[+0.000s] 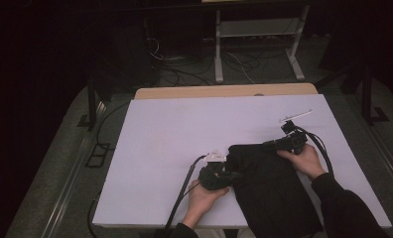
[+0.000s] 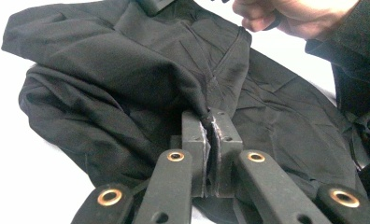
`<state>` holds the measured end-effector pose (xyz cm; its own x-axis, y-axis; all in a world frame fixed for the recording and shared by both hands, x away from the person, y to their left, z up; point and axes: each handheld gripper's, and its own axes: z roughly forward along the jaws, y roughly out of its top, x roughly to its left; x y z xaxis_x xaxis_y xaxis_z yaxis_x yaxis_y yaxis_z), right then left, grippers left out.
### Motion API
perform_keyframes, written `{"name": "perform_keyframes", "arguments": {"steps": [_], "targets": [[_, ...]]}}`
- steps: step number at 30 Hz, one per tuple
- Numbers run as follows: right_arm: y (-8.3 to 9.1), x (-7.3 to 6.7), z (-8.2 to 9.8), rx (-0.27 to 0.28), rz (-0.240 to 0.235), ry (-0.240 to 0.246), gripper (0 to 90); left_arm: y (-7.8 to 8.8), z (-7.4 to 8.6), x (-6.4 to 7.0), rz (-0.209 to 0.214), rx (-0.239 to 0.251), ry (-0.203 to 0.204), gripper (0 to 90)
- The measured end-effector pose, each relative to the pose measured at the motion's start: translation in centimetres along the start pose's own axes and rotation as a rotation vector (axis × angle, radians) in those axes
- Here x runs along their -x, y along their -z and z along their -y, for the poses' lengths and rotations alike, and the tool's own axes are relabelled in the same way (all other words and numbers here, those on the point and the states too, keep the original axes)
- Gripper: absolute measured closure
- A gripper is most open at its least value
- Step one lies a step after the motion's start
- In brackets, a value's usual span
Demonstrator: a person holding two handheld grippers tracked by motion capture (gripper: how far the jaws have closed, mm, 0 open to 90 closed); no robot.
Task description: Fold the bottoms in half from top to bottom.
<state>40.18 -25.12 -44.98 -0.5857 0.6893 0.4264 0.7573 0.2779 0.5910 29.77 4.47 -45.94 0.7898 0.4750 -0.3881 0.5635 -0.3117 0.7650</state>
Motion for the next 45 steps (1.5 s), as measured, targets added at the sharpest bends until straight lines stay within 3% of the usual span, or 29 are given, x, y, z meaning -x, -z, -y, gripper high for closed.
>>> {"name": "perform_keyframes", "arguments": {"steps": [10, 21, 27, 34, 41, 45], "targets": [[0.8, -0.6, -0.3, 0.036, -0.012, 0.003, 82.6, -0.1, 0.1, 0.1, 0.005, -0.006, -0.001, 84.6], [2.2, -0.9, -0.5, 0.124, -0.102, -0.036, 82.8, -0.4, 0.2, 0.2, -0.001, -0.013, -0.004, 81.0], [2.7, -1.4, -0.5, 0.135, -0.124, -0.031, 82.8, -0.5, 0.2, 0.3, -0.012, -0.019, -0.013, 76.5], [3.5, -1.9, -0.4, 0.151, -0.155, -0.030, 82.8, -0.4, 0.0, 0.3, -0.044, -0.004, -0.003, 62.5], [4.5, -2.8, 0.5, 0.158, -0.181, -0.014, 82.8, 0.4, -0.4, 0.0, -0.064, 0.061, 0.036, 45.0], [5.1, -3.3, 1.1, 0.159, -0.193, -0.007, 82.7, 0.6, -0.6, -0.2, -0.071, 0.081, 0.053, 41.8]]}}
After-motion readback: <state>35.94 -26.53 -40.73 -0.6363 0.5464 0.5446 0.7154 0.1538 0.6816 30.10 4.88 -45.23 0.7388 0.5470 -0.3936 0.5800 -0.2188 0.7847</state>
